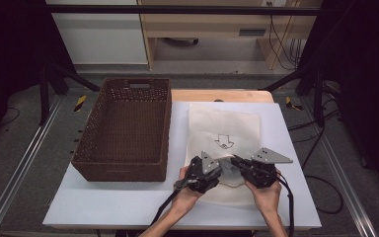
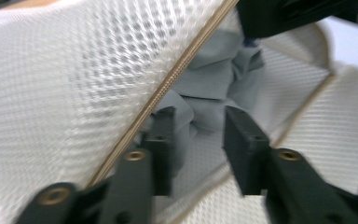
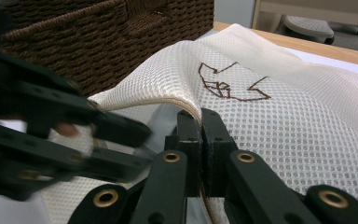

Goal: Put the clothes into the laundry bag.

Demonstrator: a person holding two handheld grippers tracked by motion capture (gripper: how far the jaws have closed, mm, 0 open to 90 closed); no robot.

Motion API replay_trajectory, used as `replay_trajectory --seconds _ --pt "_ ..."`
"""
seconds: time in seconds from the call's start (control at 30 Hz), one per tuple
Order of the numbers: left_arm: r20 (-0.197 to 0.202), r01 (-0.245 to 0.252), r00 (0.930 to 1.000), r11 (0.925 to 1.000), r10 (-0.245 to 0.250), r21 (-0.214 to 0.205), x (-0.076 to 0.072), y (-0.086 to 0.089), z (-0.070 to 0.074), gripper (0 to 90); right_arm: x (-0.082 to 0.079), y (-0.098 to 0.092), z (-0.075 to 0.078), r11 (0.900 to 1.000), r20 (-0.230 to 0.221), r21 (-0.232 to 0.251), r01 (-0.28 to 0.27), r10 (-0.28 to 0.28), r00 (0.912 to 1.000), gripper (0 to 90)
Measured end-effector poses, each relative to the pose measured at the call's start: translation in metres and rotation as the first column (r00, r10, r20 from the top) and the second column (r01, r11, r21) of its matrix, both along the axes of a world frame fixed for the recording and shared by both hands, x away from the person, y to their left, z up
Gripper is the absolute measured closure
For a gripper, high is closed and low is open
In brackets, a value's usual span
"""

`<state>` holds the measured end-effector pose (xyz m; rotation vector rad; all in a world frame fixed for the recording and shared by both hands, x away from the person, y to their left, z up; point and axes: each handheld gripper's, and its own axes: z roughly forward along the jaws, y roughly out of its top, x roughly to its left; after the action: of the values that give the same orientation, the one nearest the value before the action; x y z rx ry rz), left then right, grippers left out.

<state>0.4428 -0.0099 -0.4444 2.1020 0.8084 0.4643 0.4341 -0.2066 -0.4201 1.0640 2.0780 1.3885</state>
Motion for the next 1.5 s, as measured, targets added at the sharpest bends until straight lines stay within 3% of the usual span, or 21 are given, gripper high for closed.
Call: replay_trajectory --seconds 0.13,0.2,0.37,0.5,0.63,0.7,0.8,0.87,1.0,1.07,1.23,1.37,1.5 --pt "0.009 -0.063 0.9980 0.9963 0.063 0.058 0.014 -0.011 -0.015 79.8 0.000 -0.001 0.000 1.0000 -0.004 0.006 -0.002 0.002 1.0000 88.3" --pt "-0.007 -0.089 0.9959 0.9934 0.090 0.072 0.021 -0.012 -0.021 84.4 0.000 -0.001 0.000 1.0000 -0.007 0.005 -0.005 0.005 1.0000 88.4" --pt "0.016 -0.149 0.9889 0.9848 0.148 0.089 0.033 -0.019 -0.030 88.2 0.001 0.002 -0.001 0.9999 -0.017 0.002 -0.013 0.013 0.9998 88.4" --pt "0.022 -0.188 0.9822 0.9794 0.187 0.075 0.038 -0.021 -0.031 88.4 0.001 0.002 -0.001 0.9999 -0.022 0.004 -0.015 0.015 0.9996 88.5" --pt "-0.007 -0.112 0.9937 0.9934 0.112 0.026 0.028 -0.014 -0.026 83.2 0.001 0.000 0.000 0.9999 -0.018 0.007 -0.007 0.008 0.9998 88.6" --pt "-0.027 -0.046 0.9986 0.9987 0.045 -0.022 0.020 -0.009 -0.020 81.0 0.001 -0.001 0.000 1.0000 -0.015 0.009 -0.002 0.002 0.9999 88.6" --pt "-0.021 0.019 0.9996 0.9998 -0.019 -0.002 0.009 -0.011 -0.019 79.1 0.001 0.000 -0.001 1.0000 -0.012 0.007 -0.002 0.002 0.9999 88.5" --pt "-0.027 0.024 0.9994 0.9995 -0.023 0.022 0.009 -0.018 -0.023 79.3 0.001 0.001 -0.001 1.0000 -0.015 0.005 -0.003 0.003 0.9999 88.6" --pt "-0.058 -0.037 0.9975 0.9979 0.040 0.054 0.022 -0.033 -0.038 82.2 0.001 0.001 -0.001 1.0000 -0.015 0.007 -0.006 0.006 0.9999 88.6" --pt "-0.055 -0.065 0.9962 0.9973 0.067 0.035 0.028 -0.035 -0.040 86.4 0.001 -0.001 0.000 0.9999 -0.015 0.011 -0.009 0.009 0.9998 88.6" --pt "-0.028 -0.126 0.9916 0.9920 0.126 0.010 0.031 -0.033 -0.039 86.2 0.001 -0.001 -0.001 1.0000 -0.014 0.003 -0.009 0.009 0.9999 88.6" --pt "-0.022 -0.084 0.9963 0.9964 0.083 -0.011 0.021 -0.026 -0.029 79.5 0.001 -0.001 -0.002 1.0000 -0.023 0.000 -0.003 0.003 0.9997 88.5" --pt "-0.019 0.006 0.9998 0.9992 -0.007 -0.039 0.001 -0.008 -0.007 69.1 0.001 -0.001 -0.003 1.0000 -0.027 -0.004 0.000 -0.001 0.9996 88.2"
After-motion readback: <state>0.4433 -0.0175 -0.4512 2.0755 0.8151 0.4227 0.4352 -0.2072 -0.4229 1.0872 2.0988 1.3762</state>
